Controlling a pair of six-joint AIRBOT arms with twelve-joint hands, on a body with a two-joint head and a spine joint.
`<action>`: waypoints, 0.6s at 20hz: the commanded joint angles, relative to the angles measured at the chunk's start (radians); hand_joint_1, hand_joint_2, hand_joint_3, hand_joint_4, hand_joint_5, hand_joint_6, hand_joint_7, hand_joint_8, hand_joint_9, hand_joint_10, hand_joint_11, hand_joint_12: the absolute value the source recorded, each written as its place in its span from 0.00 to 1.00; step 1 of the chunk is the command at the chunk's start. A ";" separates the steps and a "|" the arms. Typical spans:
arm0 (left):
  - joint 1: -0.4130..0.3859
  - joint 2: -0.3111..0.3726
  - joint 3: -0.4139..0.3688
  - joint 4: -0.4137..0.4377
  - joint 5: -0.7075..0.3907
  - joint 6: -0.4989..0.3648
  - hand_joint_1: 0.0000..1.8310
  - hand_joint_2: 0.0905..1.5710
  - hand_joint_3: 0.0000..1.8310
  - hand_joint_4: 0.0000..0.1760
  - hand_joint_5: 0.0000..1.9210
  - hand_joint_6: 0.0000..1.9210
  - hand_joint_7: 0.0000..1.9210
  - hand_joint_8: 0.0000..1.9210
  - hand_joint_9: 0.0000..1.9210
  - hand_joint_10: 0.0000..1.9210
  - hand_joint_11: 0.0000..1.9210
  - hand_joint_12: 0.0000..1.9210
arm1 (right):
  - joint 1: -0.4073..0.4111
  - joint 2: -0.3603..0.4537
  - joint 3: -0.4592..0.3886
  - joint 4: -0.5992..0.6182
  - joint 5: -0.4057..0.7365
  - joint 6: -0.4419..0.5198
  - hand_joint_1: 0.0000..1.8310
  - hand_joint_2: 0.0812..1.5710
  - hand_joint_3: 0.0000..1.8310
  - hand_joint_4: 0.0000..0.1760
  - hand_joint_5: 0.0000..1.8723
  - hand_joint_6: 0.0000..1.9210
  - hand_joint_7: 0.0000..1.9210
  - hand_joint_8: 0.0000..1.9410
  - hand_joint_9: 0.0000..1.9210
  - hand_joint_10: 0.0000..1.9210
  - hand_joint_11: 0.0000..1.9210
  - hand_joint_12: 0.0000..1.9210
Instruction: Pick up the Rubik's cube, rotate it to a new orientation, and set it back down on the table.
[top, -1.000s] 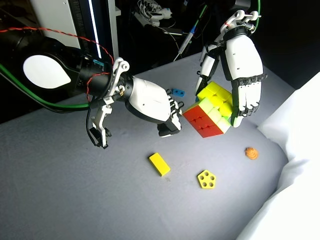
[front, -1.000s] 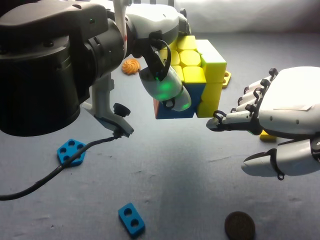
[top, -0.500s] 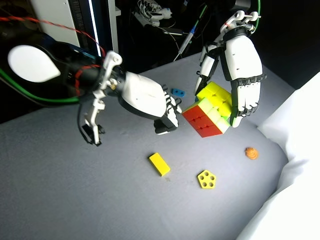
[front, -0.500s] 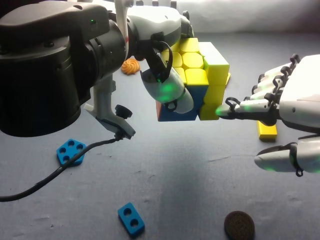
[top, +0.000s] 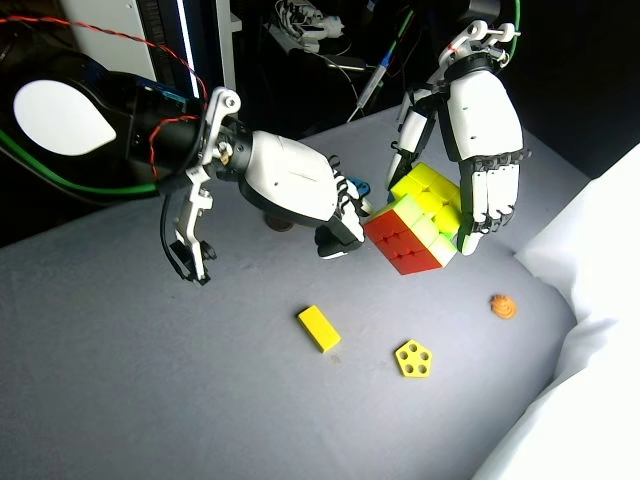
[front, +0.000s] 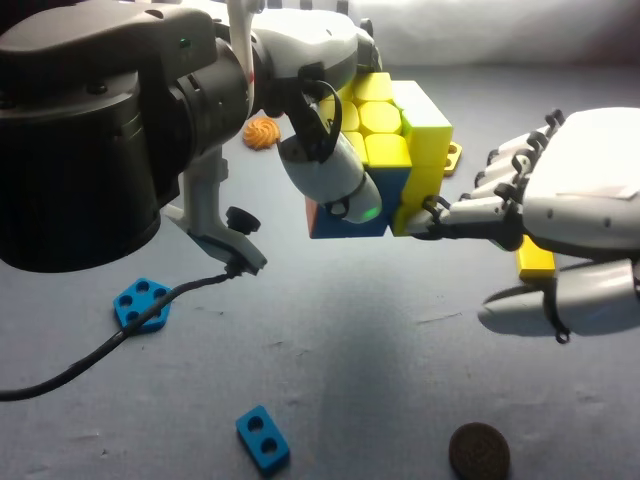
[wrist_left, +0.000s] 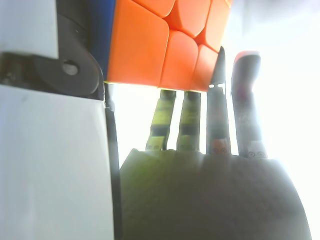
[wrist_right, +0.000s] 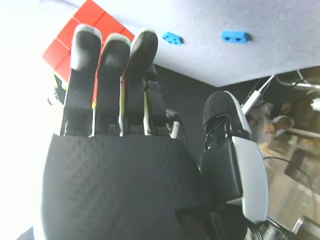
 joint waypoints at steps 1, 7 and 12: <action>-0.019 0.007 -0.002 0.057 0.032 -0.009 0.57 0.89 0.00 0.00 0.27 0.84 0.25 1.00 0.18 1.00 0.18 1.00 | 0.013 -0.001 0.010 0.023 0.080 -0.005 0.01 0.81 0.00 0.00 0.13 0.00 0.28 0.74 0.26 0.98 0.24 1.00; -0.020 0.007 -0.001 0.057 0.032 -0.009 0.56 0.90 0.00 0.00 0.25 0.87 0.24 1.00 0.16 1.00 0.17 1.00 | 0.023 -0.013 0.028 0.044 0.081 -0.007 0.01 0.81 0.00 0.00 0.13 0.00 0.27 0.75 0.25 0.98 0.23 1.00; -0.021 0.007 -0.001 0.057 0.032 -0.010 0.57 0.89 0.00 0.00 0.28 0.83 0.24 1.00 0.17 1.00 0.18 1.00 | 0.033 -0.023 0.038 0.064 0.081 -0.016 0.01 0.82 0.00 0.00 0.12 0.00 0.27 0.74 0.25 0.98 0.23 1.00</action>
